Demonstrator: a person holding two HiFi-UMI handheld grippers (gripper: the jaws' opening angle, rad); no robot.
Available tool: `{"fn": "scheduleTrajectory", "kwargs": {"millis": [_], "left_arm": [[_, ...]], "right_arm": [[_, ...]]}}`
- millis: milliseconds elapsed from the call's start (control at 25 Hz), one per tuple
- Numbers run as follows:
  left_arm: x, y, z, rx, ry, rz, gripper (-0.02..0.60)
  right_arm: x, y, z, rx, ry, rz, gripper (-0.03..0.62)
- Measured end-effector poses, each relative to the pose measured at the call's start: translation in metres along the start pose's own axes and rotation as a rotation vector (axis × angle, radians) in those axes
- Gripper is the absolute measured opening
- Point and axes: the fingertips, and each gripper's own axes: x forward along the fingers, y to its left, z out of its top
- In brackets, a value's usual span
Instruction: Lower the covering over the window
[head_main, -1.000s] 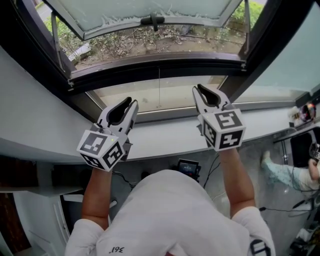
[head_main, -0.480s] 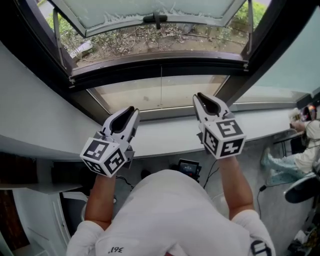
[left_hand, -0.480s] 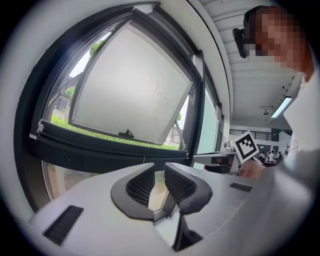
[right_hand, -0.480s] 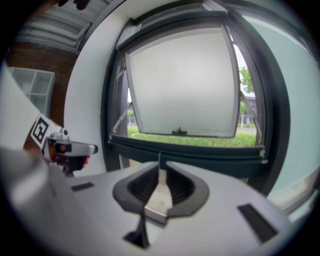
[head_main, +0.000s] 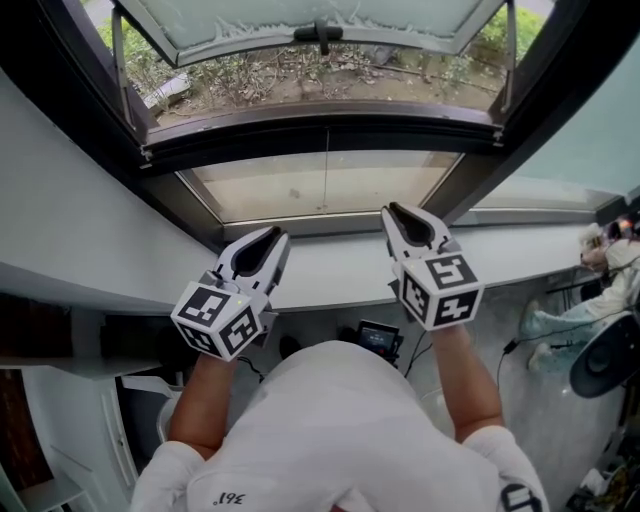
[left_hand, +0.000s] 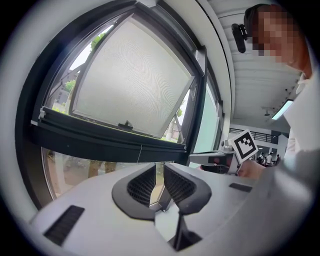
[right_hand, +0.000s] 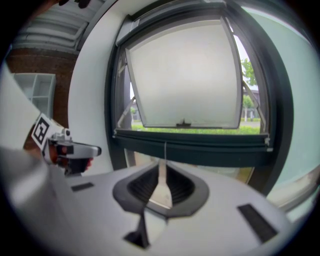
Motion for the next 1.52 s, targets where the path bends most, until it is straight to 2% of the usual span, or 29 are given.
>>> {"fn": "scheduleTrajectory", "kwargs": {"millis": [1200, 1520], "left_arm": [[0.017, -0.069, -0.054, -0.039, 0.036, 0.069, 0.055], [-0.002, -0.06, -0.055, -0.034, 0.076, 0.042, 0.055]], "right_arm": [[-0.021, -0.003, -0.067, -0.049, 0.096, 0.154, 0.048], [-0.02, 0.009, -0.067, -0.002, 0.101, 0.123, 0.046]]}}
